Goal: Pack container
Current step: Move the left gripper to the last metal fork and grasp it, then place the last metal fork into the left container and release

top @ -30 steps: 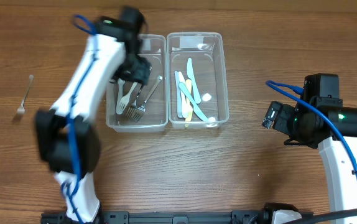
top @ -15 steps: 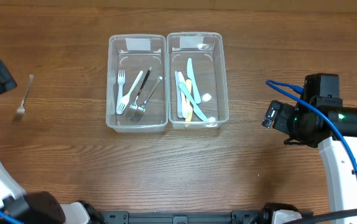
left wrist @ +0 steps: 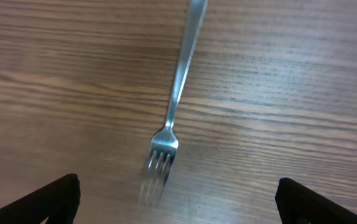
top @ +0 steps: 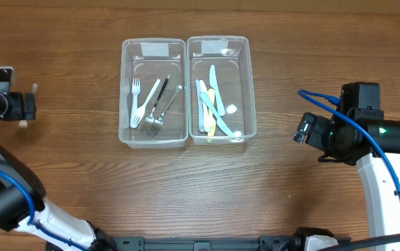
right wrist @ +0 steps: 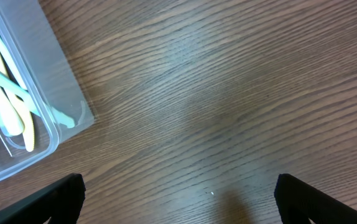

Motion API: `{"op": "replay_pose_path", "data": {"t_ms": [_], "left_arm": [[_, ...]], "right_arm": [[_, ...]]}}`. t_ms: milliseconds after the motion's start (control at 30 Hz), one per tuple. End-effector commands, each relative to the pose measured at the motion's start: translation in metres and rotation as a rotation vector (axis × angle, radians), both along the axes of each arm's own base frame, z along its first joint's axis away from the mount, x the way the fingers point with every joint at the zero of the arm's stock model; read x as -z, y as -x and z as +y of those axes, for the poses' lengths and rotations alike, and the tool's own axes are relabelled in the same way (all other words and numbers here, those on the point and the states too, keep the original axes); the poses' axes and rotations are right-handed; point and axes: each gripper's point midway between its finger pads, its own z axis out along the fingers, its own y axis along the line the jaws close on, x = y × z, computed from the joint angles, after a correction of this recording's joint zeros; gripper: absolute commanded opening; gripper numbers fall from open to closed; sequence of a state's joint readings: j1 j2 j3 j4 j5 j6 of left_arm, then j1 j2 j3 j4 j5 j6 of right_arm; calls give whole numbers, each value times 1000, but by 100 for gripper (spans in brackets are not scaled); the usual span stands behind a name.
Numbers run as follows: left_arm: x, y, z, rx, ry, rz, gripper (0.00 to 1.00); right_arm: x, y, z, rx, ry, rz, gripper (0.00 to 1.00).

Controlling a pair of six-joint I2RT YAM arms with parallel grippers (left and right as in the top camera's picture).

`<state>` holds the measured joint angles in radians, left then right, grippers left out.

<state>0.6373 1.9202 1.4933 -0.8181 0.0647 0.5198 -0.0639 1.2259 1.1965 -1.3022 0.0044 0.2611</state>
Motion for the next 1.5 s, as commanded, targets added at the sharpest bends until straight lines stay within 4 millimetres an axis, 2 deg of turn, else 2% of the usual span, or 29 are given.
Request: {"op": "replay_pose_path", "data": {"t_ms": [0,200,400,567,800,933,1067,1100,1167,1200,1300,1433,1467], "left_arm": [[36,1,-2,106,29,68,100],[64,-10,2,118,54,113,100],[81,-25,1,140,42,105,100],[93,-26,7,125,24,120,100],[124,-14,-7,111,109,182,95],[125,-15,-11,112,132,174,79],[126,-12,-13,112,141,186,57],[126,-11,-13,112,144,189,49],[126,-10,-14,112,149,195,40],[126,-9,-15,112,153,199,32],[126,-8,-16,108,159,202,23],[126,-8,-16,56,168,197,5],[126,-8,-16,44,171,197,4]], "right_arm": [[-5,0,0,-1,4,-25,100],[-5,0,0,-1,4,-25,100],[-5,0,0,-1,4,-25,100],[-5,0,0,-1,4,-25,100],[-4,4,0,-1,3,-10,100],[-4,4,0,-1,3,-10,100],[-4,4,0,-1,3,-10,100],[-4,4,0,-1,3,-10,100],[-4,4,0,-1,3,-10,100],[-4,4,0,-1,3,-10,100],[-4,4,0,-1,3,-10,100],[-4,4,0,-1,3,-10,100],[-4,4,0,-2,3,-10,100]]}}
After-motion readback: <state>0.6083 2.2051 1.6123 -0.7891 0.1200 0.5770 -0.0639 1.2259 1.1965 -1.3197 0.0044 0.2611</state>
